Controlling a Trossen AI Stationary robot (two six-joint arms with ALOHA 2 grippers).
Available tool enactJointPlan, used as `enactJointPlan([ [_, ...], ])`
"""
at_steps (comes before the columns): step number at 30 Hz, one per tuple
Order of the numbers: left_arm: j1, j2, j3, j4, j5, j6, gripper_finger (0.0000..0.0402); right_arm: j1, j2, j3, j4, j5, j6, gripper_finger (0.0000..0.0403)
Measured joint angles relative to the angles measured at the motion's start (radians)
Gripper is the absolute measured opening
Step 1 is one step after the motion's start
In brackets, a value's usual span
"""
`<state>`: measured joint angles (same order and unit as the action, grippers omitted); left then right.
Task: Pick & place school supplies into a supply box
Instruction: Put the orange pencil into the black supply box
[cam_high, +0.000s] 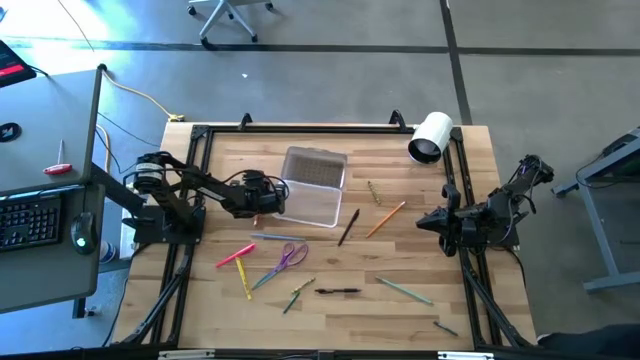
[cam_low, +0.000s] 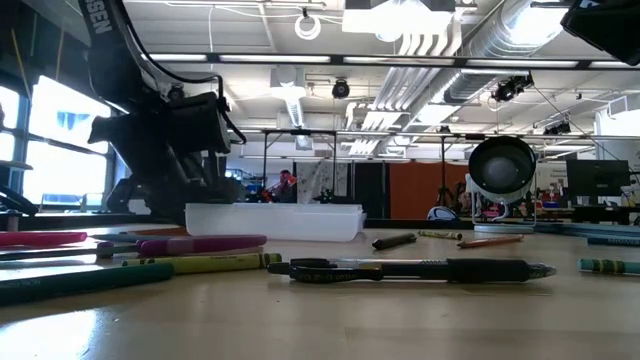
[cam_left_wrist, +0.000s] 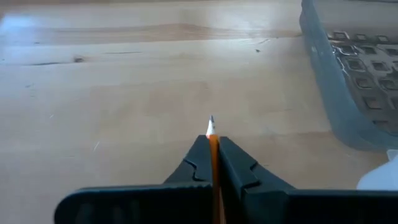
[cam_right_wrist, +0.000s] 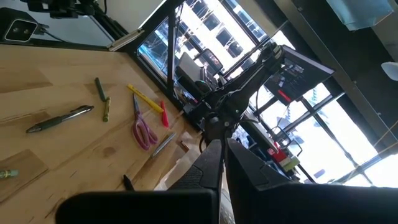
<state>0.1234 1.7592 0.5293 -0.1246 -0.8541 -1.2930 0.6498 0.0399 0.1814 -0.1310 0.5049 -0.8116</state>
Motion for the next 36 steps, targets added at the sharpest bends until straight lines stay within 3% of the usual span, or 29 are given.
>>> enactJointPlan([
  [25, 0.002, -0.177, -0.003, -0.014, 0.04, 0.109, 0.001, 0.0, 0.0, 0.0, -0.001, 0.0, 0.0, 0.0],
  [32, 0.0, -0.179, 0.0, -0.046, 0.141, 0.103, 0.0083, 0.0, 0.0, 0.0, 0.0, 0.013, 0.0, 0.0],
  [36, -0.022, -0.181, 0.002, -0.103, 0.142, 0.071, 0.0099, 0.0, 0.0, 0.0, 0.0, 0.012, 0.0, 0.0],
])
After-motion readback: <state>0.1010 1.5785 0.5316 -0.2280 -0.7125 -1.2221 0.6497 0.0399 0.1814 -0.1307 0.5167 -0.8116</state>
